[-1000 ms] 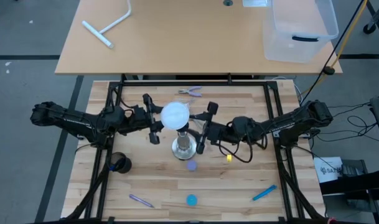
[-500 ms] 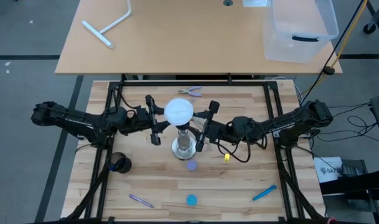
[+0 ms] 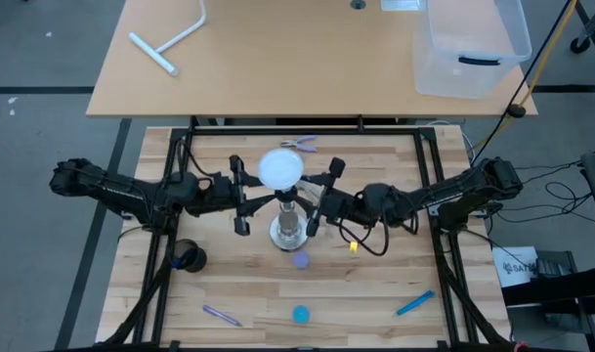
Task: Screw lightbulb
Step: Remove the lightbulb from the silver lamp socket
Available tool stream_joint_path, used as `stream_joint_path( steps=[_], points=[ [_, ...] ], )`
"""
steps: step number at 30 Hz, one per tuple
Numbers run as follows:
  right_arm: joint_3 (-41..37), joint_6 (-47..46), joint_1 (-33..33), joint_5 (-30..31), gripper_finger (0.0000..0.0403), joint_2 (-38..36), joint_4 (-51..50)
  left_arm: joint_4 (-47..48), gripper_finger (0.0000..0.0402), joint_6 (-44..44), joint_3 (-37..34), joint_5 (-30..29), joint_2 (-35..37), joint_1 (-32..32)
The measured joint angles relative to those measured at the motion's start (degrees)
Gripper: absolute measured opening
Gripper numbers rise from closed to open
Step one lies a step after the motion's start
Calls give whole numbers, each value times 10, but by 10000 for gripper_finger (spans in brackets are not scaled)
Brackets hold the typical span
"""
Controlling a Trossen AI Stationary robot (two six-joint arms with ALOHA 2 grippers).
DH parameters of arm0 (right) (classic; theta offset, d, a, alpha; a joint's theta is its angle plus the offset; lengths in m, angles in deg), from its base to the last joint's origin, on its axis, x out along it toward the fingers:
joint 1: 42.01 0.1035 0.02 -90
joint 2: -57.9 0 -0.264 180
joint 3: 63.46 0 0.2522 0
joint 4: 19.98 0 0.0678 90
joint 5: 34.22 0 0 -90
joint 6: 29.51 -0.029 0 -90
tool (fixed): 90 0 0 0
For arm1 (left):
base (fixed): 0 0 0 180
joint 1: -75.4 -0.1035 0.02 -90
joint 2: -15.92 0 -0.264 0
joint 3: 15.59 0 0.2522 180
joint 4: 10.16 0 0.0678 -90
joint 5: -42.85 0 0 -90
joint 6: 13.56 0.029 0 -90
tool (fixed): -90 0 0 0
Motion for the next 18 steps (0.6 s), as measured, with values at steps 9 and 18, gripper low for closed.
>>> stream_joint_path(
  steps=[9,18],
  points=[
    [0,-44,16,9,185,0,-8,0,163,1,0,-8,0,0],
    [14,-120,8,-53,185,0,-37,-2,163,1,0,-12,0,1]
  ],
)
